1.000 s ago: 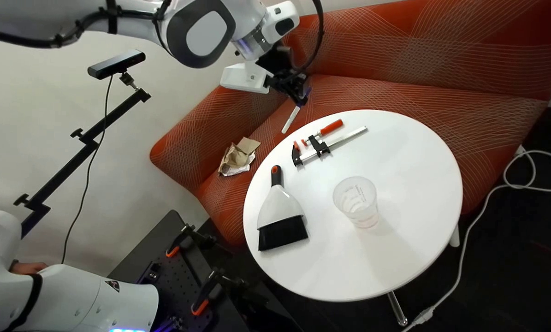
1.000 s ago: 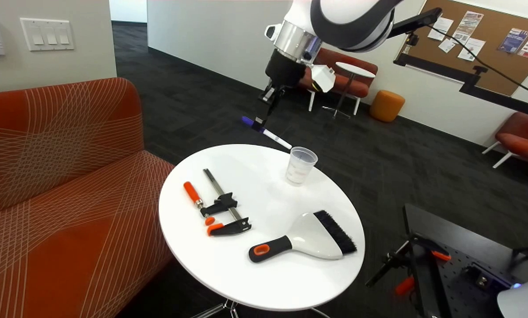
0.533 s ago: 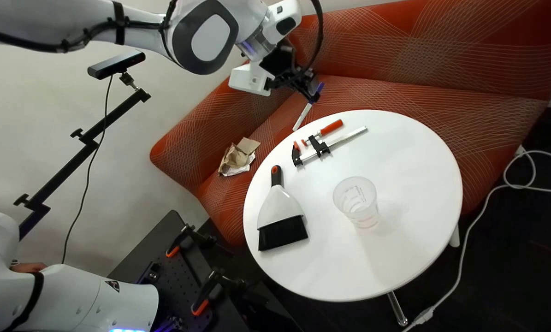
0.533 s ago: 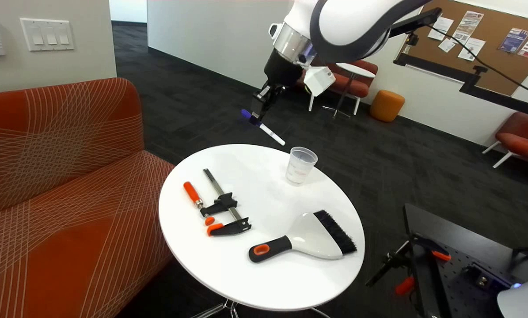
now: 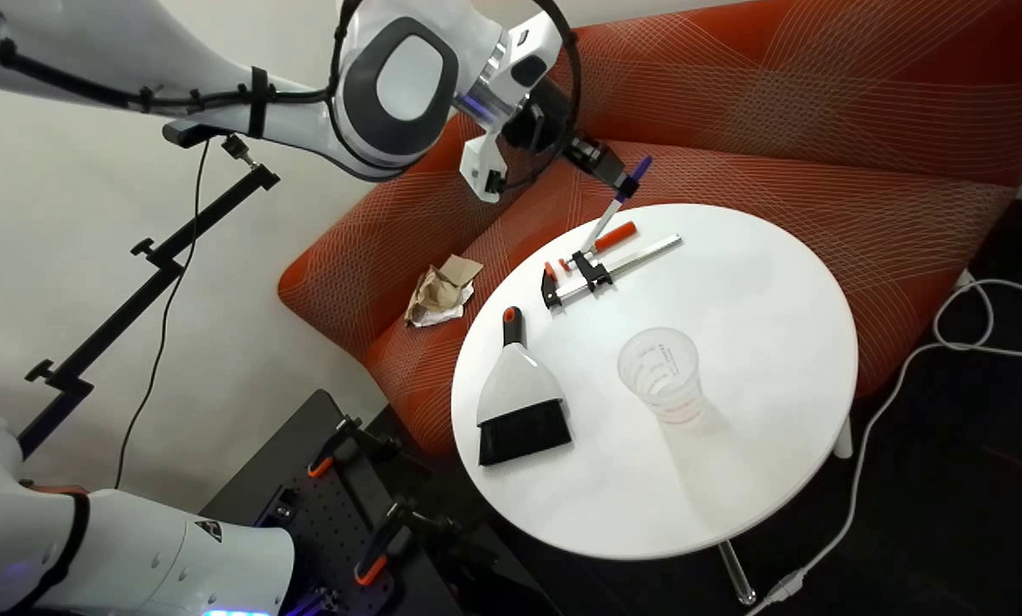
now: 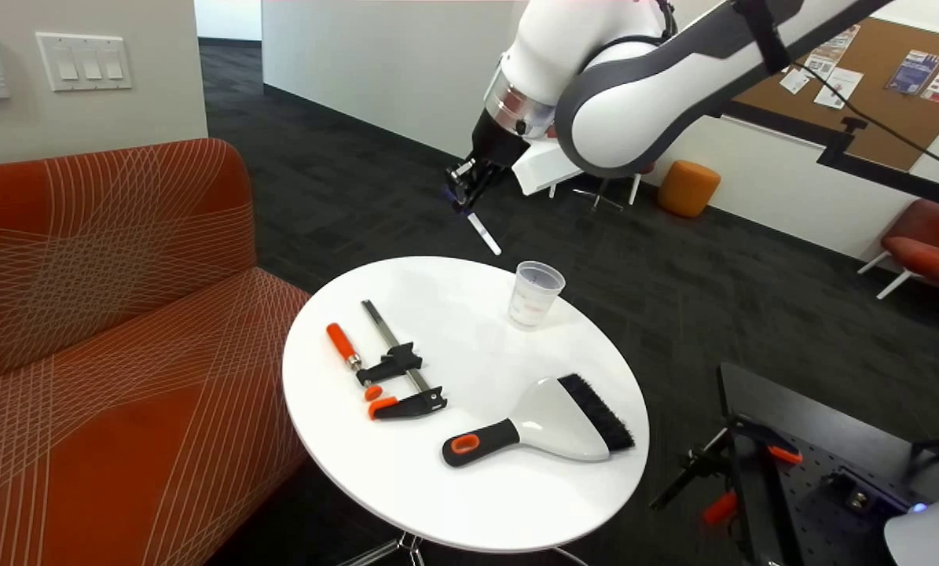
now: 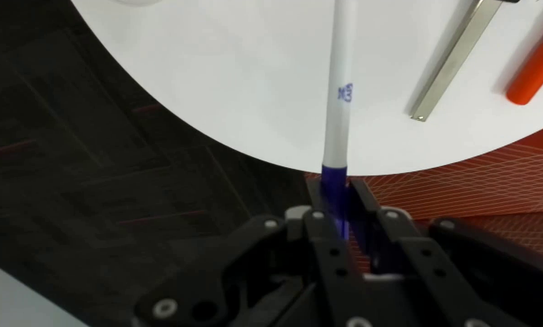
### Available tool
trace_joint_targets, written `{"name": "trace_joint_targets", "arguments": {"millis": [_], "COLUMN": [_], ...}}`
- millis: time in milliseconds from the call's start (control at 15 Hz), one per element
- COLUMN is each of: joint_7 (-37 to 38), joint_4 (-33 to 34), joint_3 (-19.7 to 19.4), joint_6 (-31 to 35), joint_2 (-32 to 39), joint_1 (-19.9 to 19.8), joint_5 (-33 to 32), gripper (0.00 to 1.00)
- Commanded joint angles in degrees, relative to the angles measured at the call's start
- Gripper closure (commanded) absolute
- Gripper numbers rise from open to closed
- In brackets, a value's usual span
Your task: Put the marker in the cup
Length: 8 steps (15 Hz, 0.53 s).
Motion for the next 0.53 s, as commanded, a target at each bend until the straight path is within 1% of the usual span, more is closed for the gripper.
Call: {"name": "trace_joint_targets", "arguments": {"millis": [0,200,467], "joint_7": [12.2,20.5,32.4], "joint_4": [1.6,2.4,4.1], "joint_3": [-8.5,-13.8,-20.9], "joint_6": [-0.1,-1.0,-2.0], "joint_2": [2.6,4.1,7.9], "joint_1": [6.5,10.1,14.7], "joint_5": [-4.5,-7.0,-10.4], "gripper": [0.96,0.96,0.96]}}
